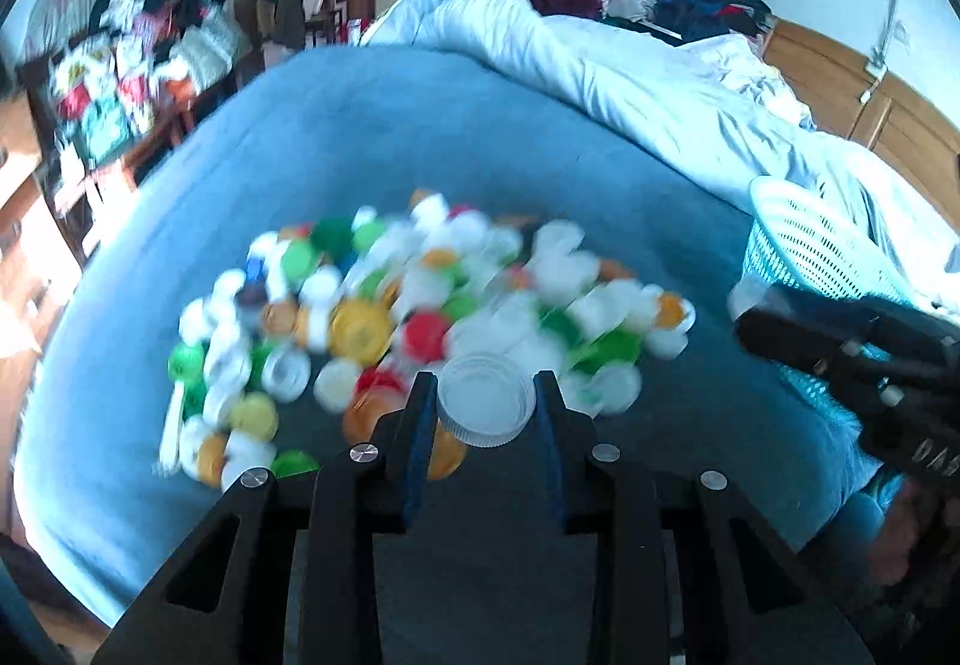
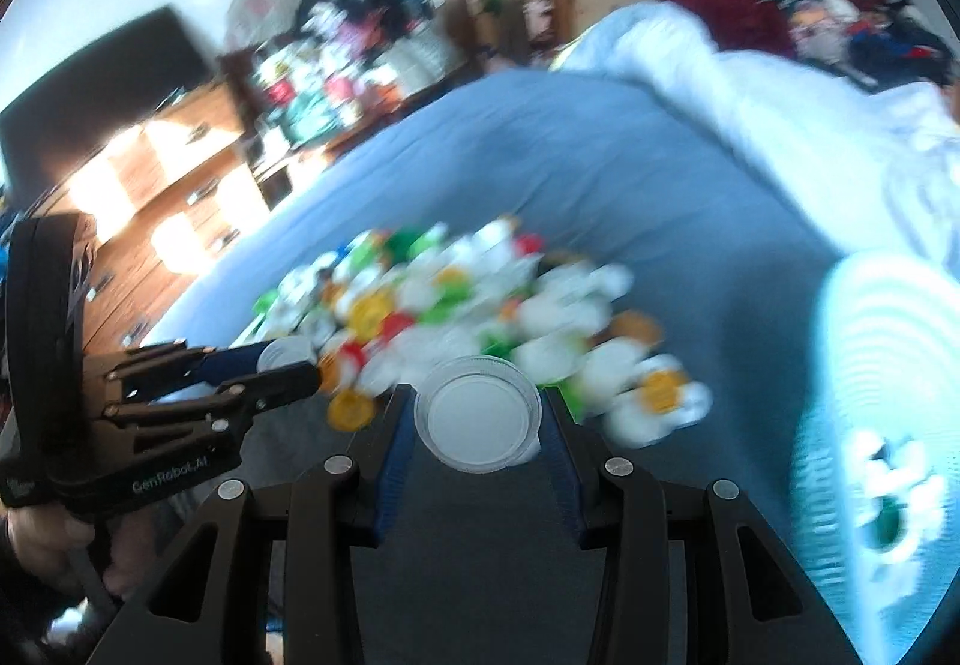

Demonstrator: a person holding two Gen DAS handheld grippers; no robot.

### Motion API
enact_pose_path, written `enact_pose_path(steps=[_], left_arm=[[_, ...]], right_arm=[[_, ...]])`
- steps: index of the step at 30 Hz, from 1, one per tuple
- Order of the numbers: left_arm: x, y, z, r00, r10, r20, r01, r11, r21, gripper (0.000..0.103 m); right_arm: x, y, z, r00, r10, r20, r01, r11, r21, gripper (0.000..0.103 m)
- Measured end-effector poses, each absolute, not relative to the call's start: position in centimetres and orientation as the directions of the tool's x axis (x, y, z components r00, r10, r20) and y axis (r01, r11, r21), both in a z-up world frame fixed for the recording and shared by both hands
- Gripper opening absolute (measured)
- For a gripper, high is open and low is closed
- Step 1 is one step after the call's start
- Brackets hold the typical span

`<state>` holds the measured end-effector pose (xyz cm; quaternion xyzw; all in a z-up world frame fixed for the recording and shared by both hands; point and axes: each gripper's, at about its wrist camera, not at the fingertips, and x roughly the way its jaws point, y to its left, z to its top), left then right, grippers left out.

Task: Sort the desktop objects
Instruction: 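Carry both white caps over the blue basket and open both grippers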

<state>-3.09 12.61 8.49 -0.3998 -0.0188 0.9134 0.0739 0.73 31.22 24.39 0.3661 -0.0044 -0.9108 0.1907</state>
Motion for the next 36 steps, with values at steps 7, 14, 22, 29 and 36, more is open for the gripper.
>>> enact_pose_path(steps=[7,14,22,29,36], left_arm=[[-4.4,20.8,12.4,-0.685,0.221,-0.695,-0.237,-0.969,-0.074,0.027],[-4.6,28.5,14.6,-0.661,0.295,-0.690,-0.353,-0.934,-0.061,0.027],[-5.2,35.9,16.6,-0.618,0.358,-0.700,-0.451,-0.891,-0.058,0.027],[-7.5,41.8,15.1,-0.471,0.359,-0.806,-0.493,-0.865,-0.097,0.027],[-8.1,44.1,12.6,-0.373,0.354,-0.858,-0.501,-0.855,-0.135,0.027]], right_arm=[[2.1,40.2,29.1,-0.763,-0.189,-0.618,0.165,-0.982,0.095,0.045],[3.9,48.4,30.4,-0.775,-0.058,-0.629,0.001,-0.996,0.090,0.045],[6.0,55.1,31.4,-0.759,0.025,-0.651,-0.100,-0.992,0.079,0.045],[5.2,57.5,30.0,-0.691,0.009,-0.723,-0.114,-0.989,0.096,0.045],[4.5,58.7,28.2,-0.655,-0.015,-0.755,-0.119,-0.985,0.123,0.045]])
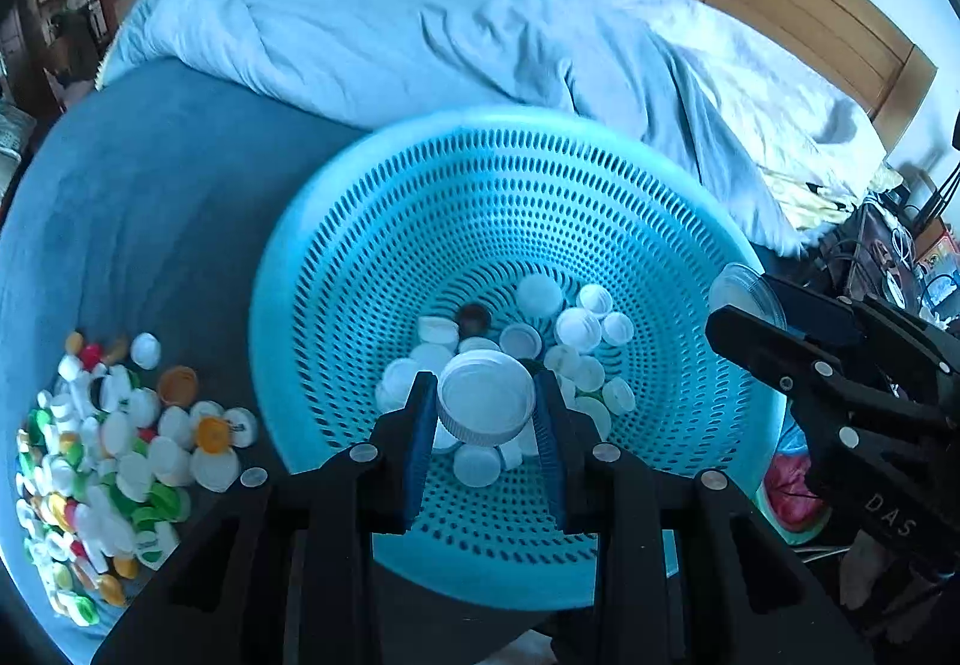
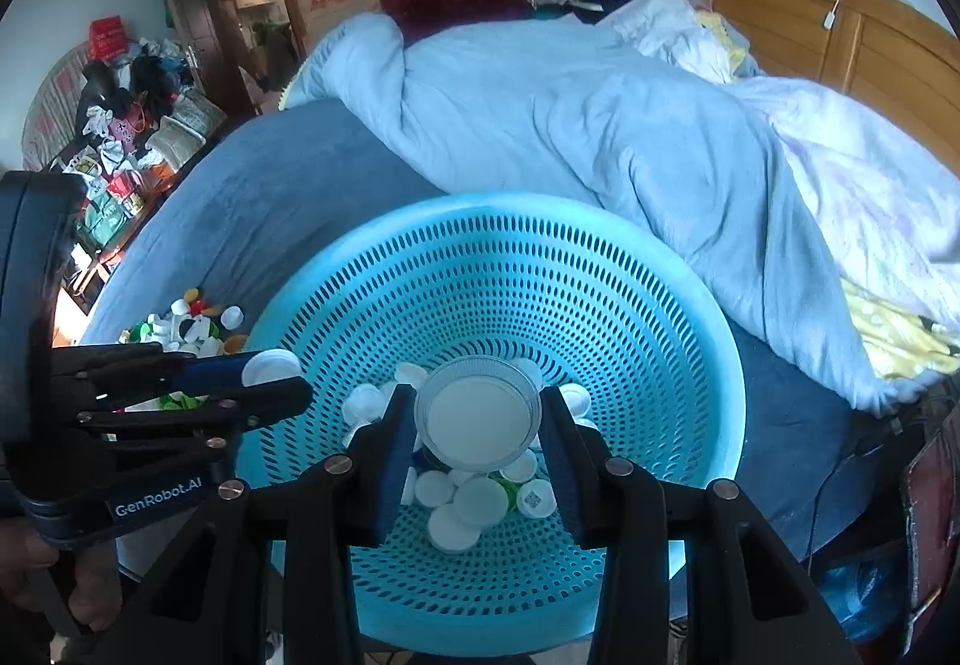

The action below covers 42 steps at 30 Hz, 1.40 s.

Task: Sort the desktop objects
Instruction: 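Carry both white caps over the blue basket and open both grippers, then return to the pile, grasp a white cap with left gripper while right grasps green cap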

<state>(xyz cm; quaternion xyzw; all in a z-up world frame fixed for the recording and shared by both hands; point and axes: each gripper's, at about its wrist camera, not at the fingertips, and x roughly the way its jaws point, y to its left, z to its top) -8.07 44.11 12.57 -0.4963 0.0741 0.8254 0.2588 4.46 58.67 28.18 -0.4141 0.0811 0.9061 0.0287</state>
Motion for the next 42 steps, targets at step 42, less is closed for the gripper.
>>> enact_pose_path(steps=[42], left_arm=[[-2.0,10.0,5.9,-0.578,0.067,-0.814,-0.011,-0.997,-0.074,0.044]], right_arm=[[5.6,36.2,25.8,-0.683,-0.336,-0.649,0.335,-0.933,0.131,0.074]])
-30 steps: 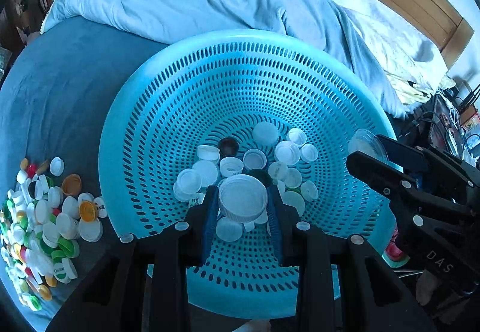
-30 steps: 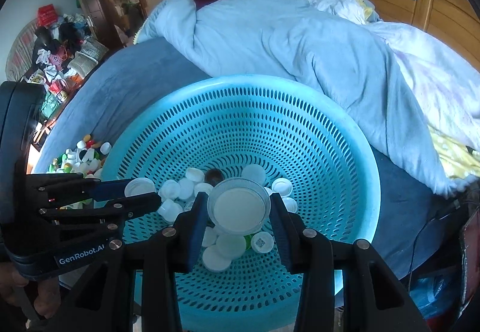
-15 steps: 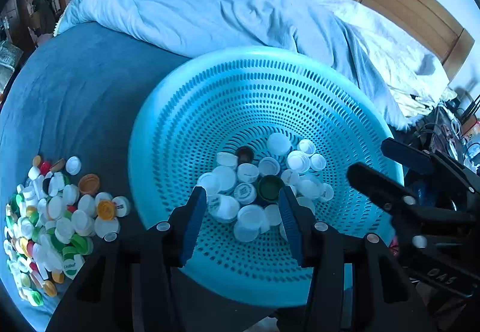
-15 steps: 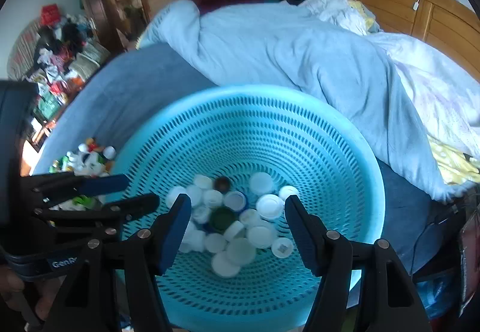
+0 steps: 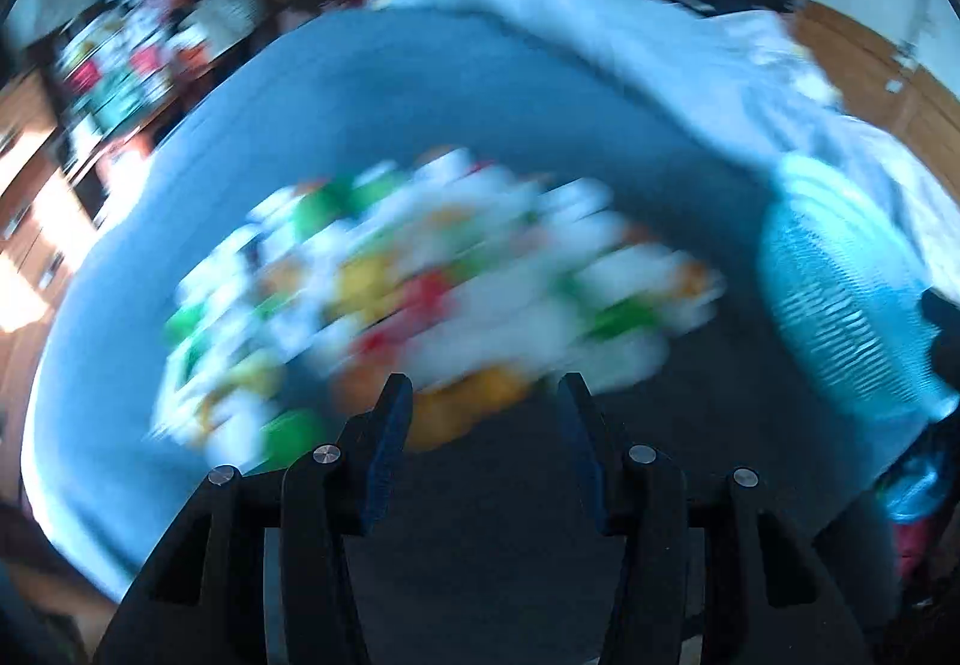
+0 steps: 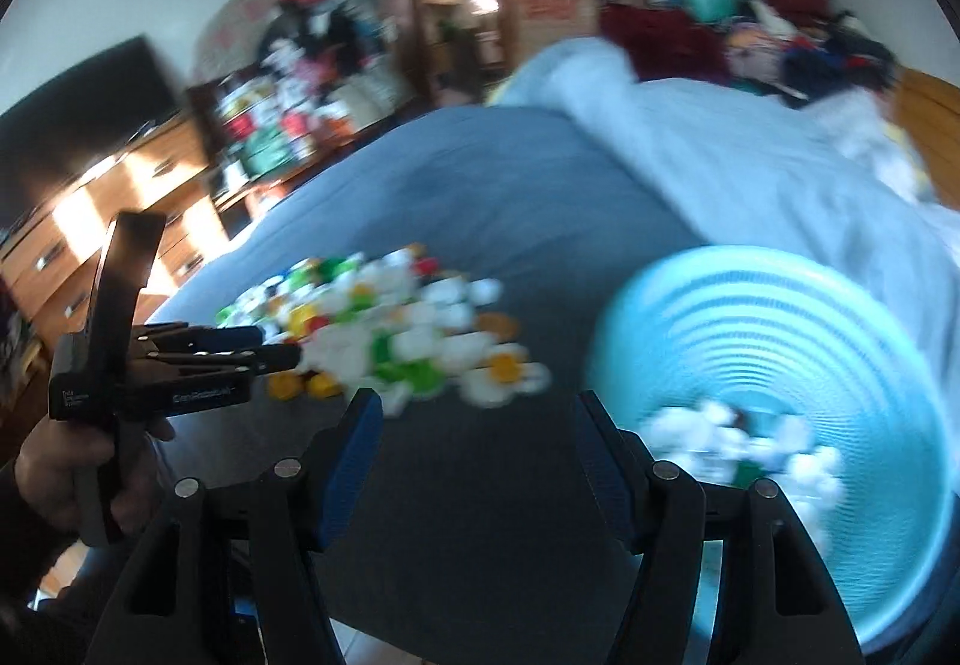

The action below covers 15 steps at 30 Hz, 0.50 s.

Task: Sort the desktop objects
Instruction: 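Return to the pile, grasp a white cap with left gripper while right grasps green cap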

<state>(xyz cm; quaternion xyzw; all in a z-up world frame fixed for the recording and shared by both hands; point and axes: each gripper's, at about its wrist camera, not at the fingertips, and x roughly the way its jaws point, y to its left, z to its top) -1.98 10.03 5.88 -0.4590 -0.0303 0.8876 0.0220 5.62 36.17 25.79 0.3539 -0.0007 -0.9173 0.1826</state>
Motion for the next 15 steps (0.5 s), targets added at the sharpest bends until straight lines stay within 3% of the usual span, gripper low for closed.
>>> enact_pose_path(steps=[6,13,14,15], left_arm=[[0.9,1.4,0.4,-0.510,0.056,-0.859,0.123,-0.983,-0.137,0.043],[-0.5,-0.3,-1.0,-0.531,0.059,-0.846,0.140,-0.978,-0.155,0.043],[-0.7,-0.5,-1.2,-0.532,0.056,-0.845,0.141,-0.978,-0.154,0.038],[-0.8,-0.9,-1.3,-0.538,0.043,-0.842,0.146,-0.979,-0.144,0.021]], right_arm=[[4.6,30.4,23.0,-0.579,-0.398,-0.712,0.415,-0.895,0.163,0.073],[4.0,24.9,22.0,-0.528,-0.411,-0.743,0.486,-0.864,0.133,0.072],[3.8,24.4,21.8,-0.522,-0.415,-0.745,0.488,-0.862,0.138,0.072],[3.5,24.0,21.6,-0.514,-0.423,-0.747,0.492,-0.858,0.147,0.069]])
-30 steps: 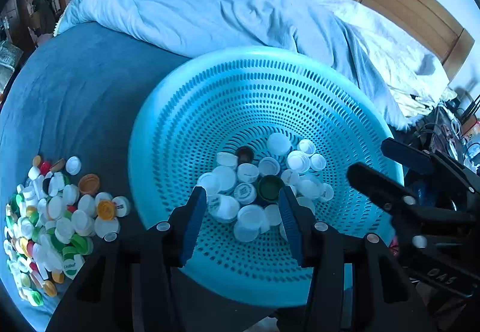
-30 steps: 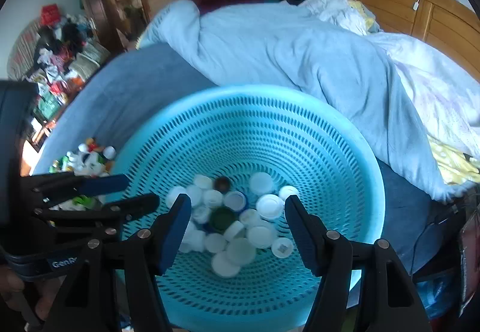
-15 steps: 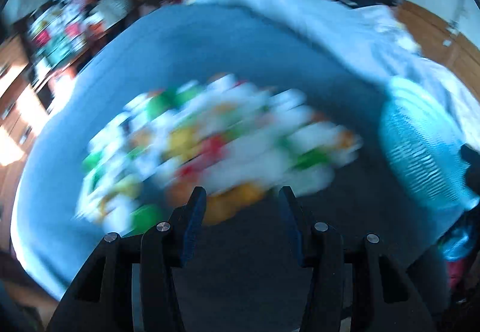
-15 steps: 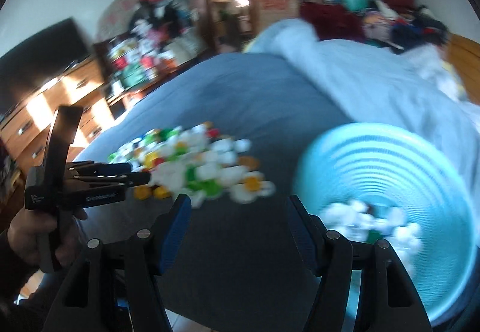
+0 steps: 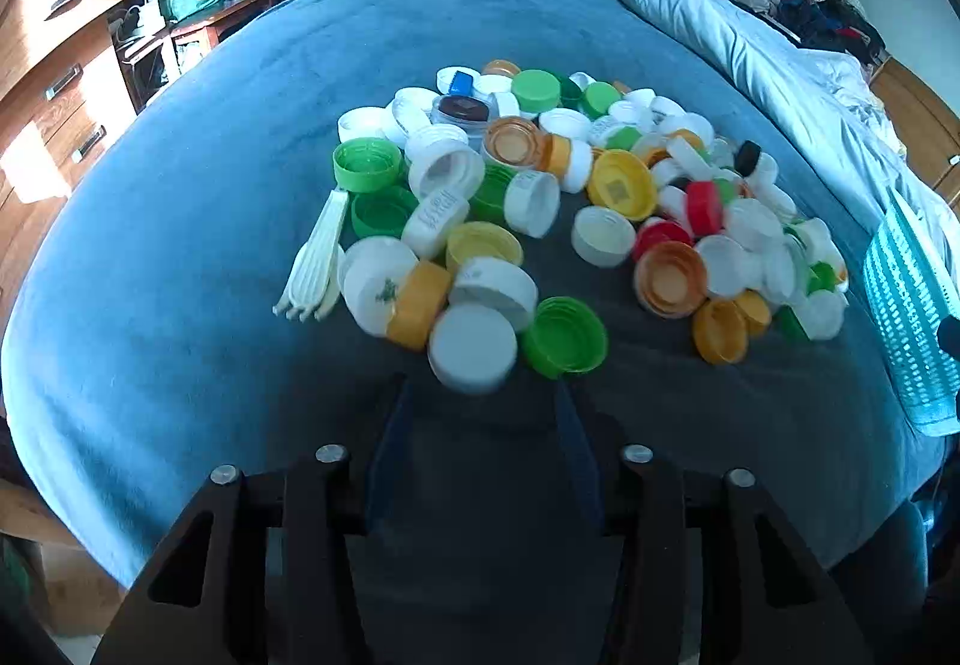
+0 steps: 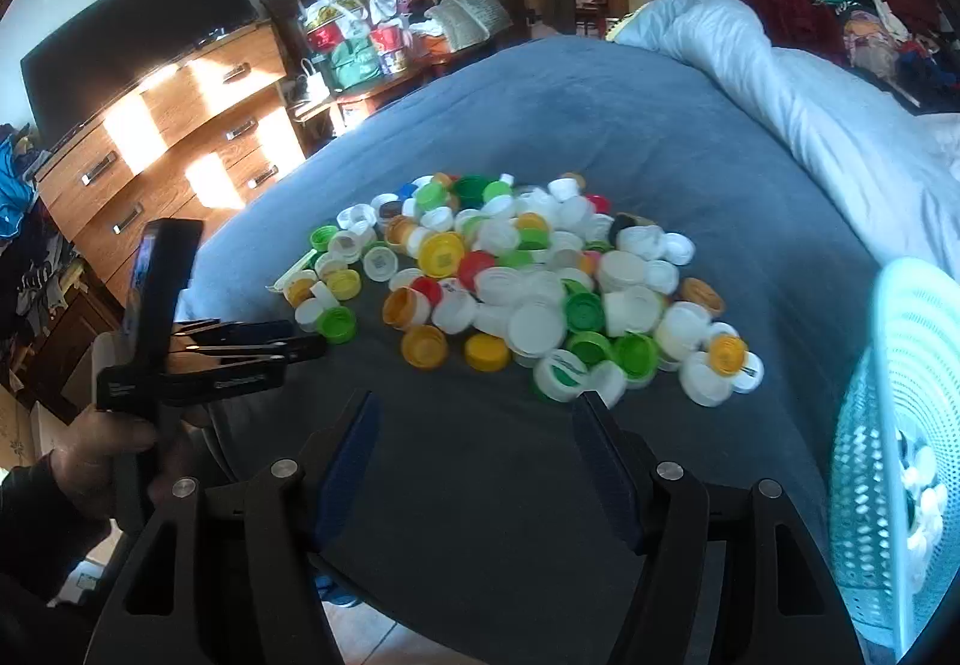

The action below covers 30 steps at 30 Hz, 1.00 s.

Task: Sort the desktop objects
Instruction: 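Return to the pile, grasp a white cap with left gripper while right grasps green cap, then carry the white cap and the green cap over the blue basket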

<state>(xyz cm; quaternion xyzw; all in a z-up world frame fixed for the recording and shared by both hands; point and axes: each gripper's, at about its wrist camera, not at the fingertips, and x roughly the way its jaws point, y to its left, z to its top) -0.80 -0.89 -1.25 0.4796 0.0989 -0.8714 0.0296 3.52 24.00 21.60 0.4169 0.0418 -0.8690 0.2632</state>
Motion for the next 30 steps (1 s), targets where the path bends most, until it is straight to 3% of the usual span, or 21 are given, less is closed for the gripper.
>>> enact_pose_path(steps=[1,4,11,19,23,24,30], left_arm=[[-0.8,-1.1,-1.2,-0.540,0.045,-0.841,0.145,-0.979,-0.145,0.022],[-0.4,-2.0,-0.4,-0.558,0.055,-0.828,0.151,-0.974,-0.166,0.021],[1.5,-4.7,0.8,-0.584,0.043,-0.810,0.206,-0.958,-0.199,0.021],[1.4,-5.4,1.1,-0.587,0.072,-0.806,0.197,-0.953,-0.229,0.022],[1.5,-5.7,1.0,-0.583,0.081,-0.809,0.199,-0.951,-0.238,0.022],[1.5,-5.7,1.0,-0.583,0.080,-0.809,0.200,-0.950,-0.238,0.022],[2.1,-5.0,2.4,-0.613,0.073,-0.787,0.187,-0.954,-0.234,0.022]], right_arm=[[3.3,23.6,21.4,-0.507,-0.428,-0.748,0.498,-0.854,0.151,0.062],[2.3,21.6,20.3,-0.476,-0.458,-0.751,0.532,-0.830,0.169,0.055],[0.2,14.1,16.6,-0.331,-0.561,-0.759,0.663,-0.710,0.236,0.053],[-3.4,9.0,12.7,-0.308,-0.516,-0.799,0.674,-0.711,0.200,0.047],[-3.8,8.2,12.4,-0.327,-0.512,-0.794,0.687,-0.706,0.173,0.044],[-3.8,8.3,12.5,-0.334,-0.508,-0.794,0.683,-0.711,0.168,0.031],[-2.1,10.2,14.9,-0.357,-0.511,-0.782,0.668,-0.725,0.169,0.032]])
